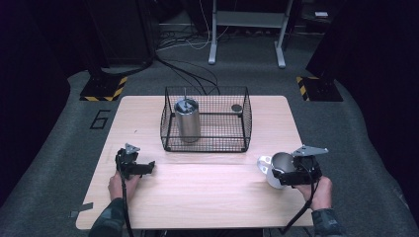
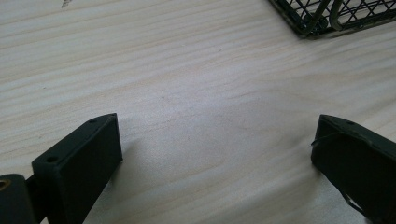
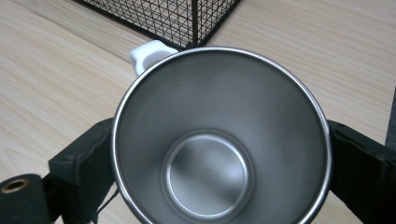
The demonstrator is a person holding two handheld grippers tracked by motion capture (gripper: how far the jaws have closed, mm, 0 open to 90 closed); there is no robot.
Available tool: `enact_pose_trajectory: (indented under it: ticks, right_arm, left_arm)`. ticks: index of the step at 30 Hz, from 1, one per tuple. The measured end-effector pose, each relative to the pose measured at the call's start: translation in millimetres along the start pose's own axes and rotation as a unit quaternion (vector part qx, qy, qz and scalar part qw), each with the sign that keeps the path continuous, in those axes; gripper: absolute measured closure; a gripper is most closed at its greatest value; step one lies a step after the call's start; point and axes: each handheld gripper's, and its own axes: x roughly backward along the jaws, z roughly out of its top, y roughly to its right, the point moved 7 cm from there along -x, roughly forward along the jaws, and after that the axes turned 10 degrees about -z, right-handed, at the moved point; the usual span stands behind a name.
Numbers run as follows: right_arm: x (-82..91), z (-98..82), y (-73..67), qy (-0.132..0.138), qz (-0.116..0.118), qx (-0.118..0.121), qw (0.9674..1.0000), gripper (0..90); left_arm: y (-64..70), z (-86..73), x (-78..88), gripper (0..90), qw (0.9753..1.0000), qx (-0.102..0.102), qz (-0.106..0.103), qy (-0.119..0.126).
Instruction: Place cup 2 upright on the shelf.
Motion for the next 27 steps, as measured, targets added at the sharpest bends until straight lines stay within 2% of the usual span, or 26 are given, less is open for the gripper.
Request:
enact_pose_trajectory:
  ticks: [2,3,8,12,18,20,21,22,27]
  right_arm:
    - [1.3,3.0,-3.2,0.001,0.002,-0.007,1.0000,6.0]
    - [1.5,3.9,-3.4,0.002,0.002,-0.001,1.0000,6.1]
    - [2.7,10.5,-9.7,0.001,0.002,-0.005,1.0000,6.1]
    - [3.2,15.2,-12.7,0.006,0.004,0.005,1.0000,6.0]
    - [4.0,24.1,-19.5,0.009,0.007,0.004,0.9999,6.0]
    - [4.2,27.6,-21.9,0.009,0.009,0.006,0.9999,6.0]
    - [3.8,29.6,-22.1,0.011,0.009,0.015,0.9998,6.0]
    - [4.0,31.0,-24.1,0.008,0.009,0.009,0.9999,6.0]
    - [3.7,39.7,-30.2,0.011,0.013,0.017,0.9997,6.0]
  left_arm:
    - [0.0,0.0,0.0,1.6,1.0000,0.000,0.000,0.000]
    - [0.0,0.0,0.0,1.7,1.0000,0.000,0.000,0.000]
    - [0.0,0.0,0.0,1.7,1.0000,0.000,0.000,0.000]
    - [0.0,0.0,0.0,1.7,1.0000,0.000,0.000,0.000]
    - [0.0,0.0,0.0,1.7,1.0000,-0.001,0.000,0.000]
    - [0.0,0.0,0.0,1.6,1.0000,0.000,0.000,0.000]
    - [0.0,0.0,0.0,1.6,1.0000,-0.001,0.000,0.000]
    - [0.0,0.0,0.0,1.6,1.0000,-0.001,0.000,0.000]
    - [0.3,-0.1,0.0,1.7,1.0000,0.000,0.000,-0.001]
